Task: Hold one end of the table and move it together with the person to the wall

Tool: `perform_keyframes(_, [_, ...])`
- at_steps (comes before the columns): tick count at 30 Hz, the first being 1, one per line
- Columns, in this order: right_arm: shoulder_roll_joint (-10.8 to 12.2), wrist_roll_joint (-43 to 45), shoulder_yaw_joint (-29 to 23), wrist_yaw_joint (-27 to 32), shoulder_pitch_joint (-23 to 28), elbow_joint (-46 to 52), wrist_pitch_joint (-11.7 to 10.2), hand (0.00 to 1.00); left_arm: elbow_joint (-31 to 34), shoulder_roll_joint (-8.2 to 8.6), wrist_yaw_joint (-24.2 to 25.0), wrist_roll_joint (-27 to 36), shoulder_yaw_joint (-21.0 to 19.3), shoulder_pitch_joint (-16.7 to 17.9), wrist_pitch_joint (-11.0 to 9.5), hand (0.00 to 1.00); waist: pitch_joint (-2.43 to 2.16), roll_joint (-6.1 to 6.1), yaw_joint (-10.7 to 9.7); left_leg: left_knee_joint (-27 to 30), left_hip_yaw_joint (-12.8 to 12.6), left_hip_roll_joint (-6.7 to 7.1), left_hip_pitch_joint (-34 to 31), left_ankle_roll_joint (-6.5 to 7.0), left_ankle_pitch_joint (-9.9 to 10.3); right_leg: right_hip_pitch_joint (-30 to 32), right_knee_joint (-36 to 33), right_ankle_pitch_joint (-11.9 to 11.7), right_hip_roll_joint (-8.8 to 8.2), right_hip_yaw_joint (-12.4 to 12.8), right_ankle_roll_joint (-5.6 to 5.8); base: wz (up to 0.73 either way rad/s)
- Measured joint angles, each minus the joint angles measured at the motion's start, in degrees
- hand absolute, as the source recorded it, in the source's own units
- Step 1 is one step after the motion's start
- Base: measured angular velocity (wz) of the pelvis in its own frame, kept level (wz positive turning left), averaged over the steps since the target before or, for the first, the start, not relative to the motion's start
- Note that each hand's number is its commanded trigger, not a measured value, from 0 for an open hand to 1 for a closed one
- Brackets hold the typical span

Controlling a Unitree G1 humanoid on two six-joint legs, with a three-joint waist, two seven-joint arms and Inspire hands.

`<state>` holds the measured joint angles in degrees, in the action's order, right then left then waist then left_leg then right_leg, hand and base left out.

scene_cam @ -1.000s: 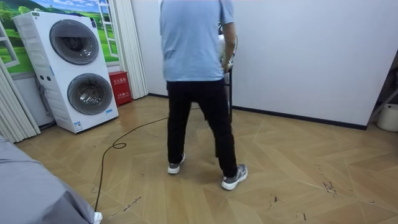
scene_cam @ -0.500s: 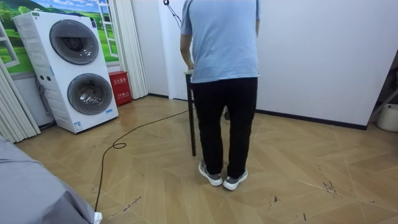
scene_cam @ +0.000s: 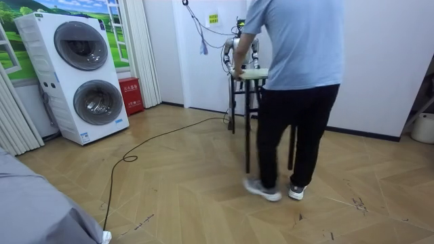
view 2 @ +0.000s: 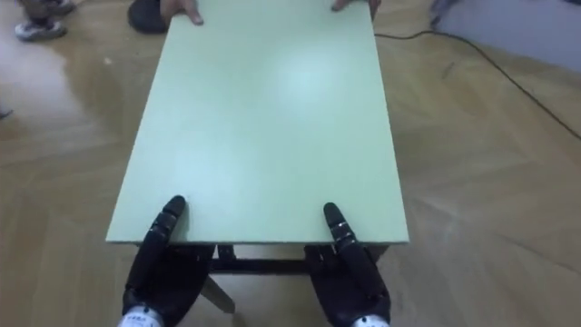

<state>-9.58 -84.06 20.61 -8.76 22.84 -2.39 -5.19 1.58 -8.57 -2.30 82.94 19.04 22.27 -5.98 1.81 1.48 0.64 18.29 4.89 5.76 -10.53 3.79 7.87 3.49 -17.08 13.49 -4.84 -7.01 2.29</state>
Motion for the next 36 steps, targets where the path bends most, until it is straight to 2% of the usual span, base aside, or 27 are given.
perform_keyframes(2, [0.01, -0.54, 0.1, -0.07, 0.05, -0.01, 0.03, 1.0, 0.1, -0.11, 0.01, -0.54, -0.25, 0.0, 0.25, 1.0, 0.02, -0.03, 1.07, -1.3, 0.89, -0.02, 0.25, -0.21, -0.68, -1.54, 2.1, -0.75, 0.24, -1.29, -0.29, 0.36])
perform_keyframes(4, [0.05, -0.99, 0.69, -0.15, 0.01, -0.01, -0.09, 1.0, 0.16, 0.1, 0.05, -1.53, -0.93, 0.0, 0.41, 1.0, -0.01, -0.1, 3.14, -1.81, 2.1, -0.11, 0.2, -0.48, -1.12, -2.69, 4.05, -1.72, 0.7, -2.42, -0.67, 0.26])
perform_keyframes(7, [0.27, -2.01, 1.61, -0.15, -0.15, 0.0, -0.32, 1.0, 0.23, 0.05, 0.1, -1.71, -1.36, -0.07, 0.41, 1.0, -0.03, -0.4, 4.52, -1.62, 4.05, 0.02, -0.59, -0.8, -1.24, -3.04, 4.57, -1.79, 1.18, -2.97, -0.74, 0.37])
perform_keyframes(11, [0.27, -2.34, 2.48, -0.15, -0.38, -0.01, -1.15, 1.0, 0.23, 0.52, 0.12, -2.71, -2.21, -0.02, 0.58, 1.0, 0.06, -0.75, 5.92, -1.43, 6.65, 0.35, -1.1, -1.27, -1.5, -3.63, 4.58, -1.83, 1.49, -4.99, -0.81, 0.42])
perform_keyframes(13, [0.27, -2.47, 2.86, -0.18, -0.4, -0.01, -1.3, 1.0, 0.25, 0.89, 0.4, -2.77, -2.35, -0.06, 0.61, 1.0, 0.03, -0.7, 6.45, -0.67, 8.82, 0.83, -2.64, -1.55, -1.64, -3.62, 4.62, -1.81, 1.76, -6.88, -0.87, 0.51])
perform_keyframes(15, [0.19, -2.51, 2.95, -0.25, -0.39, -0.09, -1.45, 1.0, 0.25, 0.41, 0.44, -2.75, -2.53, 0.0, 0.67, 1.0, 0.03, -0.74, 7.12, -0.54, 10.41, 1.22, -3.59, -2.0, -2.08, -3.71, 4.63, -1.79, 1.92, -8.22, -0.97, 0.6])
perform_keyframes(17, [0.47, -2.54, 2.86, -0.75, -0.39, -0.43, -1.21, 1.0, 0.4, 0.06, 0.46, -2.7, -2.63, -0.09, 0.68, 1.0, 0.02, -0.69, 6.69, -0.89, 12.47, 1.86, -4.34, -2.38, -3.35, -3.91, 4.68, -1.84, 1.98, -10.79, -1.07, 0.93])
perform_keyframes(18, [0.62, -2.8, 2.66, -1.47, -0.39, -0.76, -1.22, 1.0, 0.45, 0.14, 0.46, -2.69, -2.52, -0.65, 0.71, 1.0, 0.0, -0.61, 5.65, -2.02, 11.94, 2.05, -4.97, -2.26, -5.14, -4.27, 5.12, -1.96, 2.0, -12.29, -1.28, 1.55])
perform_keyframes(19, [0.65, -3.18, 2.06, -2.18, -0.38, -0.79, -1.18, 1.0, 0.44, 0.15, 0.44, -2.67, -2.24, -1.79, 0.86, 1.0, 0.0, -0.6, 4.12, -4.4, 8.07, 1.87, -5.32, -1.45, -8.14, -4.72, 6.25, -1.97, 2.15, -13.15, -1.81, 1.79])
perform_keyframes(20, [0.4, -3.15, 1.46, -2.58, -0.38, -0.8, -0.96, 1.0, 0.44, 0.07, 0.44, -2.67, -2.03, -2.42, 0.91, 1.0, -0.01, -0.6, 2.98, -6.34, 5.42, 1.67, -5.46, -1.09, -9.89, -5.01, 6.98, -1.91, 2.21, -13.23, -2.0, 1.97])
perform_keyframes(21, [0.83, -3.17, 0.35, -3.08, -0.4, -0.8, -0.78, 1.0, 0.39, -0.36, 0.39, -2.7, -1.42, -3.85, 1.23, 1.0, 0.0, -0.57, 1.8, -10.61, -0.39, 0.89, -5.37, -2.2, -13.05, -5.33, 8.88, -1.82, 2.45, -13.13, -2.42, 1.57])
perform_keyframes(22, [0.86, -3.16, -0.73, -3.25, -0.9, -0.89, 0.09, 1.0, 0.15, -0.35, 0.39, -2.84, -1.53, -4.79, 1.54, 1.0, 0.12, -0.81, 1.34, -11.82, -4.59, -0.11, -5.58, -6.17, -13.57, -4.86, 9.95, -2.33, 1.24, -15.59, -3.31, 1.11])
perform_keyframes(23, [1.05, -3.11, -0.89, -3.14, -1.55, -1.08, 0.86, 1.0, 0.14, -0.29, 0.5, -2.95, -2.02, -4.68, 1.58, 1.0, 0.24, -0.99, 1.55, -8.2, -8.52, -1.48, -6.5, -5.76, -10.82, -4.75, 9.95, -2.37, 0.8, -16.73, -3.4, 0.36])
perform_keyframes(24, [1.09, -2.85, -1.12, -2.4, -1.92, -1.12, 2.43, 1.0, 0.19, -0.33, 0.93, -3.38, -2.81, -3.59, 1.63, 1.0, 0.2, -0.99, 1.67, 1.88, -16.13, -5.73, -6.56, -3.15, -4.07, -5.5, 9.97, -1.97, 0.33, -18.53, -3.51, 0.13])
perform_keyframes(25, [1.01, -2.52, -1.17, -2.34, -1.69, -1.06, 3.15, 1.0, 0.33, -0.04, 1.24, -3.39, -3.11, -2.5, 1.62, 1.0, 0.05, -0.58, 1.7, 6.62, -18.62, -9.47, -4.88, -3.68, 0.66, -5.95, 8.94, -1.27, -0.16, -20.73, -2.61, 0.27])
perform_keyframes(26, [1.0, -2.25, -1.34, -2.34, -1.42, -0.97, 3.33, 1.0, 0.32, 0.12, 1.33, -3.64, -3.12, -2.27, 1.62, 1.0, -0.07, -0.17, 1.55, 7.3, -18.55, -10.75, -3.98, -4.19, 2.09, -5.78, 7.94, -0.83, -0.29, -21.46, -1.99, 0.55])
perform_keyframes(27, [0.82, -1.87, -1.74, -2.35, -1.27, -0.91, 3.6, 1.0, 0.31, 0.34, 1.29, -4.47, -3.18, -2.35, 1.72, 1.0, -0.01, 0.59, 1.24, 6.13, -17.14, -10.8, -3.31, -4.53, 3.44, -5.12, 5.43, 0.18, -0.71, -22.56, -1.26, 0.67])
perform_keyframes(28, [0.92, -1.72, -1.75, -2.35, -1.27, -0.89, 3.85, 1.0, 0.32, 0.4, 1.23, -4.93, -3.45, -2.43, 1.78, 1.0, -0.06, 0.49, 0.91, 4.04, -16.64, -9.7, -3.25, -2.75, 2.89, -4.52, 4.06, 0.65, -1.09, -22.59, -0.6, 0.64])
perform_keyframes(29, [0.86, -1.61, -1.71, -2.35, -1.27, -0.78, 3.89, 1.0, 0.32, 0.41, 1.18, -4.93, -3.48, -2.47, 1.78, 1.0, -0.07, 0.4, 0.8, 3.04, -16.22, -8.95, -3.14, -2.35, 2.42, -4.47, 3.75, 0.56, -1.2, -22.63, -0.4, 0.51])
perform_keyframes(31, [0.61, -1.11, -1.7, -2.28, -1.3, -0.62, 3.66, 1.0, 0.31, 0.96, 0.45, -4.94, -3.47, -2.48, 1.78, 1.0, -0.08, 0.36, 0.71, -0.05, -15.48, -6.97, -1.91, -1.41, 0.97, -4.5, 3.47, 0.06, -2.26, -19.79, 0.49, 0.36])
perform_keyframes(36, [0.29, -1.02, -1.75, -2.02, -1.36, -0.63, 3.42, 1.0, 0.3, 1.59, 0.29, -4.86, -3.27, -1.55, 1.78, 1.0, -0.06, 0.04, 2.94, -1.04, -15.01, -5.41, -1.42, -0.85, 0.65, -4.7, 3.55, -0.47, -2.98, -16.71, 1.4, 0.15])
